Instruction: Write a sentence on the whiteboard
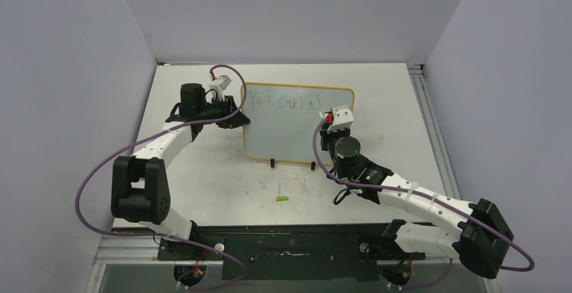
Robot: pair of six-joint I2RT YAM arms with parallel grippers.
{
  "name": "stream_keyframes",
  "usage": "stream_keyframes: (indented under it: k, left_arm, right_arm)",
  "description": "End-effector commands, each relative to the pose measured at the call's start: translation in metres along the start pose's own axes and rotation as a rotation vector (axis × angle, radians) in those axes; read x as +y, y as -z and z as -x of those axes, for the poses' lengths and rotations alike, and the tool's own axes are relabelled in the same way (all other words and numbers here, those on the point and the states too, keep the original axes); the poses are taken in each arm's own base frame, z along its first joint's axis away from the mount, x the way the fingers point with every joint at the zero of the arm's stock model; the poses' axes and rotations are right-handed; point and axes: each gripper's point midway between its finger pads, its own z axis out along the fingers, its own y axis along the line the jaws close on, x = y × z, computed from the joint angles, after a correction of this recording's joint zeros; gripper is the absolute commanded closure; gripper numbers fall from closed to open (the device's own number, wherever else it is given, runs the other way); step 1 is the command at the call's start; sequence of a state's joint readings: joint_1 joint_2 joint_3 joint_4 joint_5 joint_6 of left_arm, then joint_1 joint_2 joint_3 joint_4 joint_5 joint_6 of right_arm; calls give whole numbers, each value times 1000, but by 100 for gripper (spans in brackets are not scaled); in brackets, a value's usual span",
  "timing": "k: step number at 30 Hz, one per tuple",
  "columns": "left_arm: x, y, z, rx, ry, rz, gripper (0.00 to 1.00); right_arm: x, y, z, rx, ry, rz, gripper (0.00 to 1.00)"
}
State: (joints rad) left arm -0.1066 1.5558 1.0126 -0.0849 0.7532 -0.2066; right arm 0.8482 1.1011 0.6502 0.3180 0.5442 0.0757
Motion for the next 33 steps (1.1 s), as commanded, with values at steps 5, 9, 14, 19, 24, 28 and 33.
stream_keyframes:
  k: [5,9,14,19,24,28,33]
  left_arm:
    - [-18,3,22,-41,-65,-33,72]
    - [-18,3,22,-41,-65,-32,72]
    - [-18,3,22,-42,-67,-31,72]
    - [-18,3,22,-41,-68,-31,72]
    - [-18,3,22,-41,-69,-30,72]
    - [-17,3,21,-39,-68,-28,72]
    - [-17,3,22,-39,-70,-28,72]
  right_arm:
    - [-2,6,-3,2,-20,-26,95]
    - [-4,6,7,-21,-23,-40,95]
    - [-6,4,21,-54,-20,-50,95]
    - [-7,1,31,-75,-14,-56,95]
    - [-8,-3,39,-94,-10,-57,95]
    - [-7,-5,44,-105,-14,-52,95]
    - [-8,-7,46,-111,-19,-56,95]
